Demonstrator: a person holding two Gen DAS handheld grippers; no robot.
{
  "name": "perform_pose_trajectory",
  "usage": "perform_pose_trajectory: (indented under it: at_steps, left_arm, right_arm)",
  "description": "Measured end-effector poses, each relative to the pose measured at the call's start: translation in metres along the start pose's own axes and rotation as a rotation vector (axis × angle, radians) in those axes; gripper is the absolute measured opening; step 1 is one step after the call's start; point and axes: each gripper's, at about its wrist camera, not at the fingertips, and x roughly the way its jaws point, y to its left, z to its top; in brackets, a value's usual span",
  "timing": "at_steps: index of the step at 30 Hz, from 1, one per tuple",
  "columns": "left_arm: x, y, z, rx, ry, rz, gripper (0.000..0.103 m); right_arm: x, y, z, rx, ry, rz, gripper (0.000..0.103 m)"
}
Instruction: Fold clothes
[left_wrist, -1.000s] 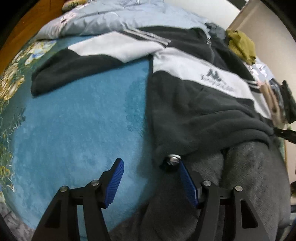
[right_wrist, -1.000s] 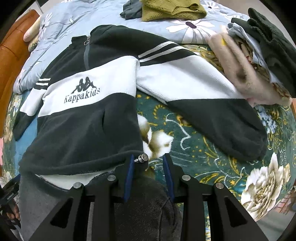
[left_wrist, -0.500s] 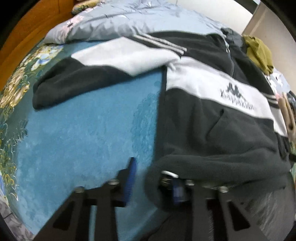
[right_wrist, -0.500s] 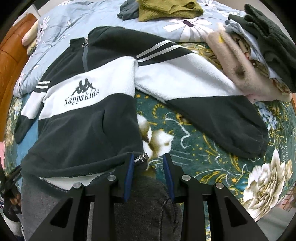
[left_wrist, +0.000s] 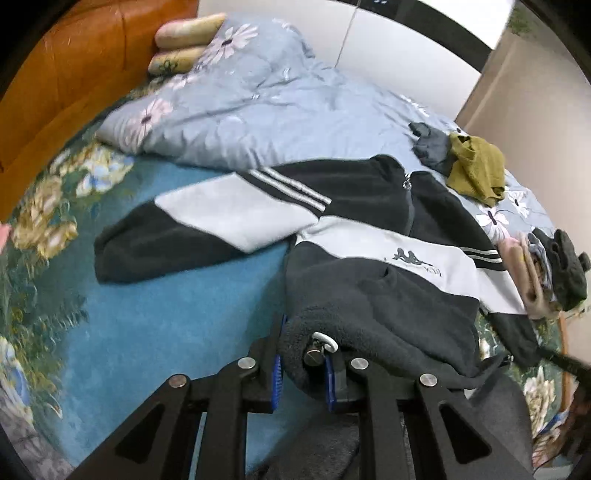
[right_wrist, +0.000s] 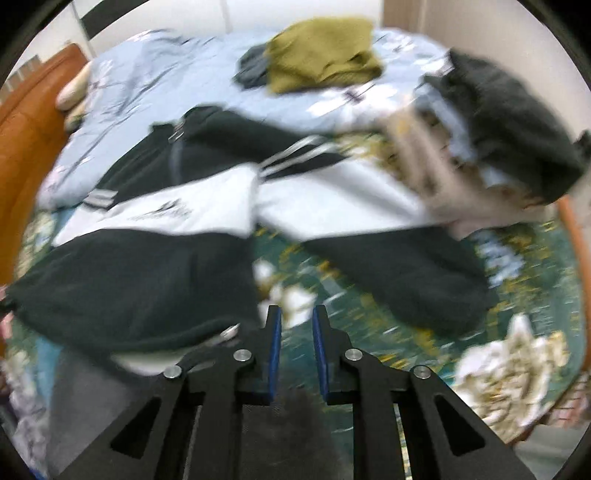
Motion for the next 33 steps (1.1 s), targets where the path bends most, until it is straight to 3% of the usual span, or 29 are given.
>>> perform_pose_trajectory:
  at_steps: [4,12,17,24,26,28,33]
  left_arm:
    - [0.001,-0.002,0.000,0.003,-0.004,0.006,0.018]
    - [-0.003,-0.003,-0.001,0.008,0.006,0.013,0.018]
    - [0.002,0.000,-0.001,-0.002,0.025,0.026,0.018]
    - [0.004,0.004,-0.002,-0.013,0.037,0.029,0.020]
    - [0.004,0.006,-0.003,-0.017,0.037,0.033,0.020]
    - [0.001,0.006,-0.002,-0.022,0.027,0.030,0.020]
    - [-0.024,0.002,-0.001,-0.034,0.002,-0.030,0.019]
  right_arm:
    - [0.024,0.028,-0.006,-0.101,0.064,0.033,0.048]
    - [0.064,0.039,-0.005,-0.157,0.153,-0.021,0.048]
    - [0.068,0.026,0.001,-0.103,0.186,-0.015,0.048]
    - [0.099,0.050,0.011,-0.169,0.259,-0.039,0.048]
    - [0.097,0.049,0.012,-0.171,0.230,-0.078,0.046]
    - [0.080,0.042,0.017,-0.154,0.136,-0.166,0.046]
    - [0.007,0.029,0.017,-0.142,-0.115,-0.264,0.043]
